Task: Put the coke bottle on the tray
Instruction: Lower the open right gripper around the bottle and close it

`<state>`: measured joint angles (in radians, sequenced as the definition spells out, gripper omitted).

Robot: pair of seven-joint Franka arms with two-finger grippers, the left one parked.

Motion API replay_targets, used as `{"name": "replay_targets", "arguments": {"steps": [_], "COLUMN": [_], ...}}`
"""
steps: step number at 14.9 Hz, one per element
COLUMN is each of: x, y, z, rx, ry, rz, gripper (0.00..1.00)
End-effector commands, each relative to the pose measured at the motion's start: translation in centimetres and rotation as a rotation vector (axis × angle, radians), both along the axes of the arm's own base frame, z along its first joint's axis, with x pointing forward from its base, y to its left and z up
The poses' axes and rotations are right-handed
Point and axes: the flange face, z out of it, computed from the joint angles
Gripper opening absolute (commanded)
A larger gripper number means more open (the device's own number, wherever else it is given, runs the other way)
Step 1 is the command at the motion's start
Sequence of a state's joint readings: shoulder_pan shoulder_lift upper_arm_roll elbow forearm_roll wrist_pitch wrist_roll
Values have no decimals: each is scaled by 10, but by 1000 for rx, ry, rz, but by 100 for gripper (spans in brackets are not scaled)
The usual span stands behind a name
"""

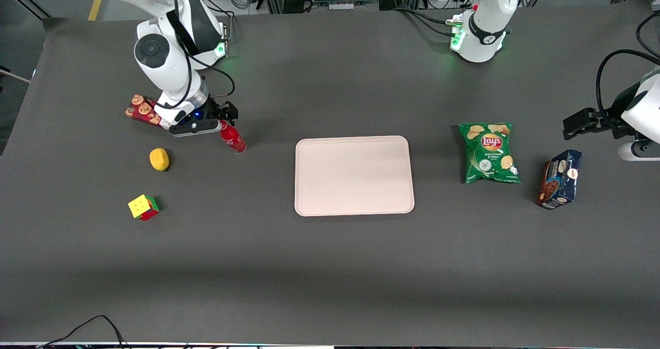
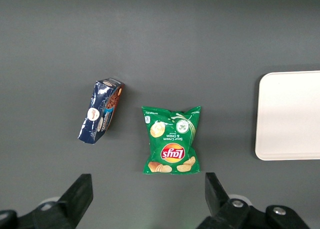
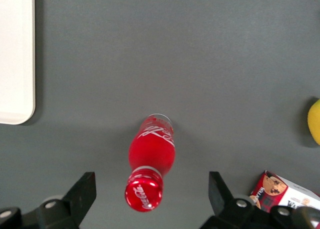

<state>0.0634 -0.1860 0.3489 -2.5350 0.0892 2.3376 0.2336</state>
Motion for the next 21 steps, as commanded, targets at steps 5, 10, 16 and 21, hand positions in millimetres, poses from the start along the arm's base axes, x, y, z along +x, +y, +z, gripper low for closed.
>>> {"name": "replay_targets", "arguments": {"steps": [5, 10, 16, 21], "x": [-2, -4, -5, -5], "y": [7, 8, 7, 8], "z": [-22, -24, -24, -23], "rx": [32, 28, 26, 22], "ry": [-3, 7, 11, 23], "rz": [-20, -17, -15, -16], "gripper": [100, 79, 24, 0]}}
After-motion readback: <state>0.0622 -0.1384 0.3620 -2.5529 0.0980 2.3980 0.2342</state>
